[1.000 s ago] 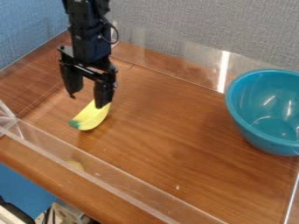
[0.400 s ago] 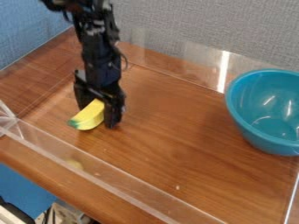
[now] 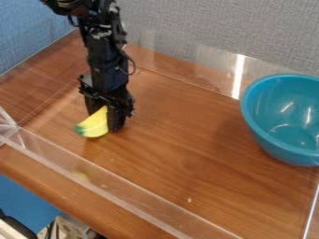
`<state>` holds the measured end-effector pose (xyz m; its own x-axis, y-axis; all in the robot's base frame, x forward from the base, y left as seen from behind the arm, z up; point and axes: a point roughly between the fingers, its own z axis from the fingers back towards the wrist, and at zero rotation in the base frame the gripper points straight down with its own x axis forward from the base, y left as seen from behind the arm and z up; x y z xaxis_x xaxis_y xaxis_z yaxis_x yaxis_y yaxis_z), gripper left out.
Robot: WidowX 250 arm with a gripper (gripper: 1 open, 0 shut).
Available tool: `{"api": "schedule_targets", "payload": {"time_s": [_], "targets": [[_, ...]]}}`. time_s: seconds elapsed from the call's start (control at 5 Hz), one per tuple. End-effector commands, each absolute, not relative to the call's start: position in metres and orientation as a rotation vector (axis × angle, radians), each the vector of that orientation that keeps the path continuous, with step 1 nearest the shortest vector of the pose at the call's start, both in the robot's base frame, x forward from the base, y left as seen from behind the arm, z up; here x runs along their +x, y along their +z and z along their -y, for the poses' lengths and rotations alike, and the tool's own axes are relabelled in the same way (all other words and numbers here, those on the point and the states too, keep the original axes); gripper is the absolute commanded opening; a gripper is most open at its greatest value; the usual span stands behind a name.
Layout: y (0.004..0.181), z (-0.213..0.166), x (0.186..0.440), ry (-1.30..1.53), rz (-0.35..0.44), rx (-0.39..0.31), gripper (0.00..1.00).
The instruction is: Put the yellow object in the blue bowl
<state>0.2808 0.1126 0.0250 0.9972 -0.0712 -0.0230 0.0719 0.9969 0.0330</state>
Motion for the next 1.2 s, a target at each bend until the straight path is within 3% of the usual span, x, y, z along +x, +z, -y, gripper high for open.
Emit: {"api": "schedule_targets", "payload": {"time_s": [0.0,0.2,0.6,0.8,1.0], "targets": [[0.034,-0.125,0.284,-0.041,-0.008,0.050,0.00],[0.037,-0.129,0.286,-0.026,-0.008,0.055,0.00],[0.083,-0.123,0.295,0.027,0.004,0.064,0.00],[0.090,-0.100,0.288,0.040,0.026,0.066,0.00],[0.085,-0.085,0.281,0.022,0.019,0.044,0.00]]}}
